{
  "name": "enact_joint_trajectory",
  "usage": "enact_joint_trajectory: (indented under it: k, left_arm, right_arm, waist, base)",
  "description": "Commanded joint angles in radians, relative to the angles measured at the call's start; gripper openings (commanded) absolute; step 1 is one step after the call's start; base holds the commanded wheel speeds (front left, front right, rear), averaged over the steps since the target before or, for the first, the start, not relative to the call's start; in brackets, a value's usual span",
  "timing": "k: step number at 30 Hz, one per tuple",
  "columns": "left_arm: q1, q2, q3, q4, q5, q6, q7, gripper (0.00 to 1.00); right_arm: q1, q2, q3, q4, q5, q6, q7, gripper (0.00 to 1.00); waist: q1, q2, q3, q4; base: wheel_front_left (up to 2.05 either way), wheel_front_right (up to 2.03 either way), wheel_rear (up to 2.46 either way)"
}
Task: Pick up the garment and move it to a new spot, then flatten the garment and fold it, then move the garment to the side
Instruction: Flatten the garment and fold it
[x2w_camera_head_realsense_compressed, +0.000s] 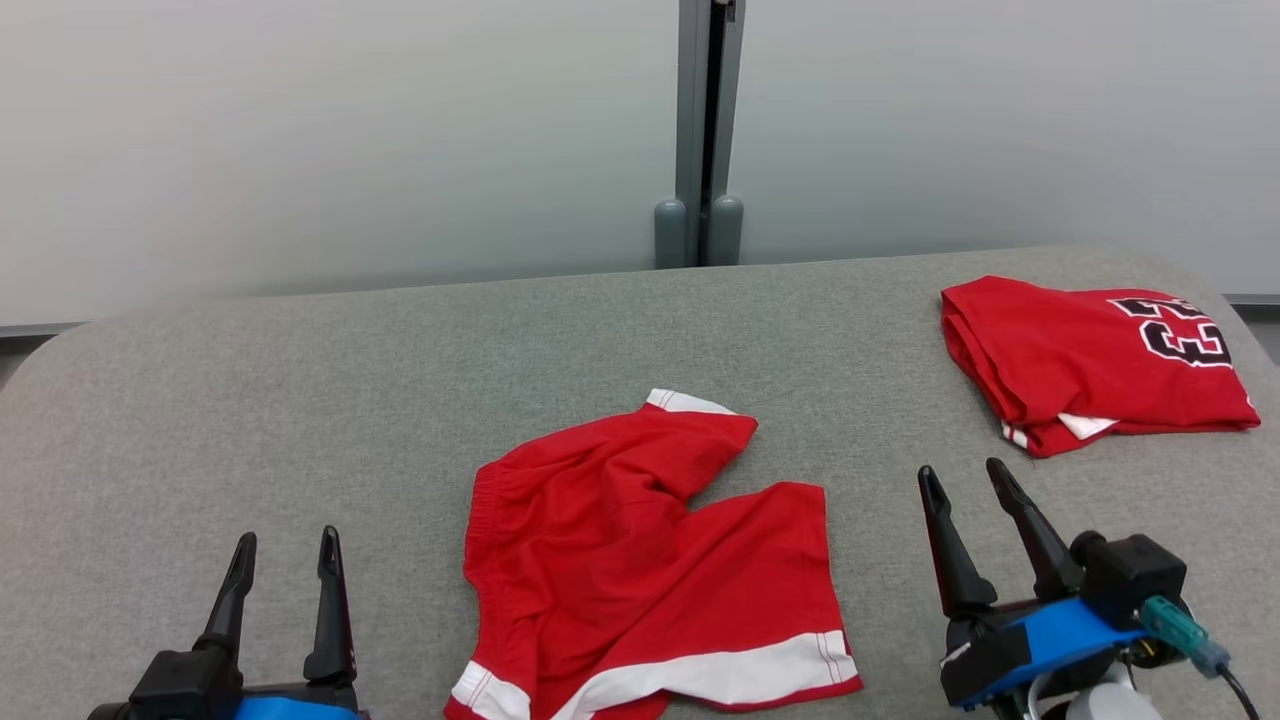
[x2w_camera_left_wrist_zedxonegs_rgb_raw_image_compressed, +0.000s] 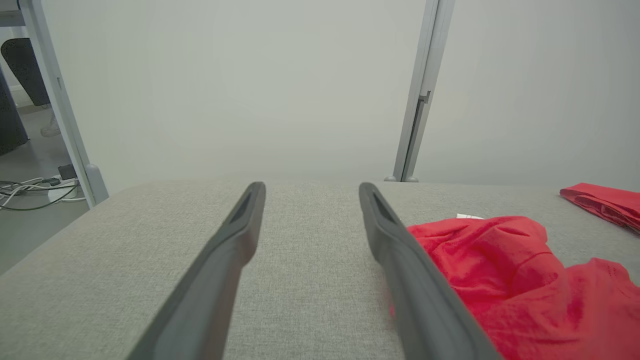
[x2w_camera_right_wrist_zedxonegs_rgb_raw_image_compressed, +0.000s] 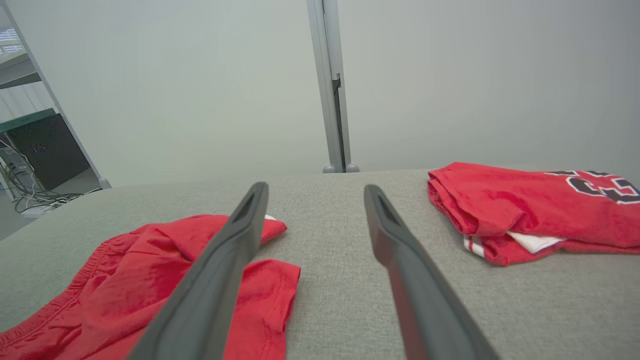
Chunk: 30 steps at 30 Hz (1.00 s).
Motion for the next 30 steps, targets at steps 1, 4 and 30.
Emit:
enact_joint_trajectory:
  k: [1, 4, 30]
  left_arm:
    - [0.012, 0.003, 0.005, 0.003, 0.005, -0.001, -0.004, 1.0]
    - [0.014, 0.006, 0.001, 0.005, 0.009, -0.001, -0.004, 1.0]
    - [0.014, 0.006, -0.001, 0.023, 0.01, -0.001, -0.004, 1.0]
  right_arm:
    - [0.031, 0.008, -0.005, -0.026, -0.012, 0.0, -0.003, 1.0]
    - [0.071, 0.019, -0.009, -0.07, -0.029, 0.0, -0.003, 1.0]
    - [0.164, 0.055, 0.019, -0.072, -0.064, 0.0, -0.003, 1.0]
  waist:
    - [0.0001, 0.0, -0.005, -0.004]
    - [0.0001, 0.0, -0.012, -0.002]
    - [0.0001, 0.0, -0.03, 0.024]
  base:
    - [0.0, 0.0, 0.0]
    - [0.0, 0.0, 0.0]
    - [0.0, 0.0, 0.0]
